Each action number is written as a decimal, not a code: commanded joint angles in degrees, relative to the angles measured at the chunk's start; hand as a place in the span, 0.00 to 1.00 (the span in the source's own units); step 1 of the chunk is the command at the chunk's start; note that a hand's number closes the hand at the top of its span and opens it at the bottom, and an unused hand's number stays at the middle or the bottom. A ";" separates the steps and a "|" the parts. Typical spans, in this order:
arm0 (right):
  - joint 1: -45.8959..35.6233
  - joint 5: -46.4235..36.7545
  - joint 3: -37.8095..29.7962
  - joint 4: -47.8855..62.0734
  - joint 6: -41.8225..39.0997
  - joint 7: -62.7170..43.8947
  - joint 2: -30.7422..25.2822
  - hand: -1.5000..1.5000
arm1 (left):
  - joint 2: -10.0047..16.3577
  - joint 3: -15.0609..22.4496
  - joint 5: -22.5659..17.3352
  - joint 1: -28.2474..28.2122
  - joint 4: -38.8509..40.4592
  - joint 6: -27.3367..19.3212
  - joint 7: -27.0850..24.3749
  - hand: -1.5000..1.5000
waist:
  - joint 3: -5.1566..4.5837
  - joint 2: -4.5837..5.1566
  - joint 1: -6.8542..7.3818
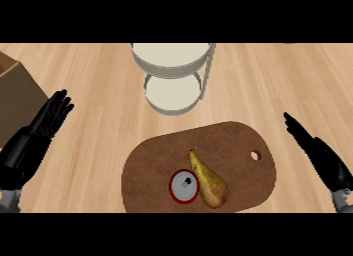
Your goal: Pick the pear from the cutting board and place it in the tiered basket
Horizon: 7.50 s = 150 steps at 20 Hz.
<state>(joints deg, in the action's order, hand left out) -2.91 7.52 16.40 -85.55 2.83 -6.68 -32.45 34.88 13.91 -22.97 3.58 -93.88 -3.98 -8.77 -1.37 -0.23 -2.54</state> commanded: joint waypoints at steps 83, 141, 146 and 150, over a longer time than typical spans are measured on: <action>-5.79 -71.82 24.16 -15.60 -27.85 -66.94 32.39 0.00 | -18.75 1.96 13.11 -6.24 15.20 -17.58 8.18 0.50 | 1.33 0.24 2.58; -32.22 -84.44 14.44 -39.57 -25.09 -77.94 32.41 1.00 | -21.88 -1.24 17.43 -8.18 14.01 -14.50 9.17 0.50 | 1.09 -0.48 2.48; -41.41 -79.94 6.17 -31.39 -24.18 -76.02 32.42 1.00 | -23.27 0.09 18.58 -7.15 15.83 -14.59 9.01 0.50 | 1.08 0.07 3.52; -47.75 -77.85 -1.90 -26.57 -26.90 -73.73 32.42 1.00 | -22.10 -1.11 17.58 -6.69 14.74 -13.49 10.38 0.50 | 1.15 0.01 3.41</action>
<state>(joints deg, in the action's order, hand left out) -43.29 -72.61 19.73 -116.68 -16.86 -68.54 -0.61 13.09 12.38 -4.63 -2.35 -80.76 -18.64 0.27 0.05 -0.54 0.70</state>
